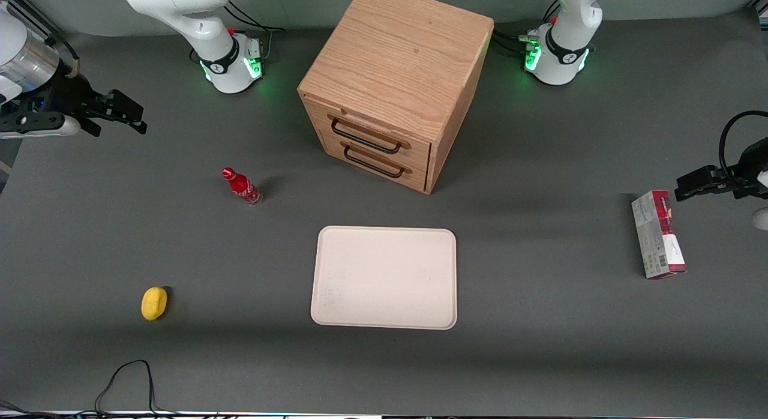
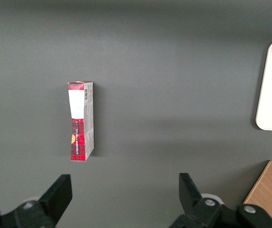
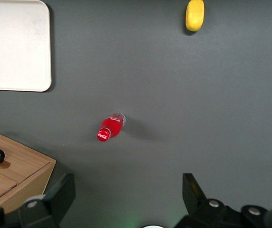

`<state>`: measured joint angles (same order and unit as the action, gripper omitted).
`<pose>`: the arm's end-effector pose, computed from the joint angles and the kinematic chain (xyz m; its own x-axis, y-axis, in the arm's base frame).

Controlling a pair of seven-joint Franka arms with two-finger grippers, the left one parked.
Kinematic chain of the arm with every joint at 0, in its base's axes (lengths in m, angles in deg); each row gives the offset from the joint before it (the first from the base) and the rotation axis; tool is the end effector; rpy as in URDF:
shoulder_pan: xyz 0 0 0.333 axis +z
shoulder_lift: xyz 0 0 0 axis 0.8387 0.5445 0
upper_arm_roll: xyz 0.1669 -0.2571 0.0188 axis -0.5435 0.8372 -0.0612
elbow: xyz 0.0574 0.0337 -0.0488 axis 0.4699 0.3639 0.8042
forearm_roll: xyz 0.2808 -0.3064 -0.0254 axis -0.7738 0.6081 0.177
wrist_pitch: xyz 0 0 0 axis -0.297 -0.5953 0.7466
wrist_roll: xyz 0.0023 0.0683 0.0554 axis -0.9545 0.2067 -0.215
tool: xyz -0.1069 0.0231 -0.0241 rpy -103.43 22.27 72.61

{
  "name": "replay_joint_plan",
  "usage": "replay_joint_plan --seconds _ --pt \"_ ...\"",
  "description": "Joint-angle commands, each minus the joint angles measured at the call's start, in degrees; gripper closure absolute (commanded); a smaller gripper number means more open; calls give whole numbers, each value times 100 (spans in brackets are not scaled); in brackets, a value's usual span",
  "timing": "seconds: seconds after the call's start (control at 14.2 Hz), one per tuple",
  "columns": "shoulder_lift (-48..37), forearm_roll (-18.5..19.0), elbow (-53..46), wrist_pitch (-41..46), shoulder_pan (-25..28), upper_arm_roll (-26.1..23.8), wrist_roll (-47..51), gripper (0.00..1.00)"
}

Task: Open upper drawer
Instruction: 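Move the right gripper toward the upper drawer's black handle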

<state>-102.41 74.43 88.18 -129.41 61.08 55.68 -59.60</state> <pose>0.4962 0.0188 0.5814 0.9997 -0.0236 -0.0088 -0.0239 -0.9991 -0.0340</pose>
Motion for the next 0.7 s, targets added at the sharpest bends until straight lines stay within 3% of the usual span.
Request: replay_joint_plan --seconds 0.0,0.21,0.28,0.63 --pt "18 99 -59 83 59 64 -109 0" --pt "403 56 -452 91 76 -41 -101 0" --pt "632 20 -672 91 76 -285 -48 0" --pt "2056 11 -2455 644 85 -2157 -92 0"
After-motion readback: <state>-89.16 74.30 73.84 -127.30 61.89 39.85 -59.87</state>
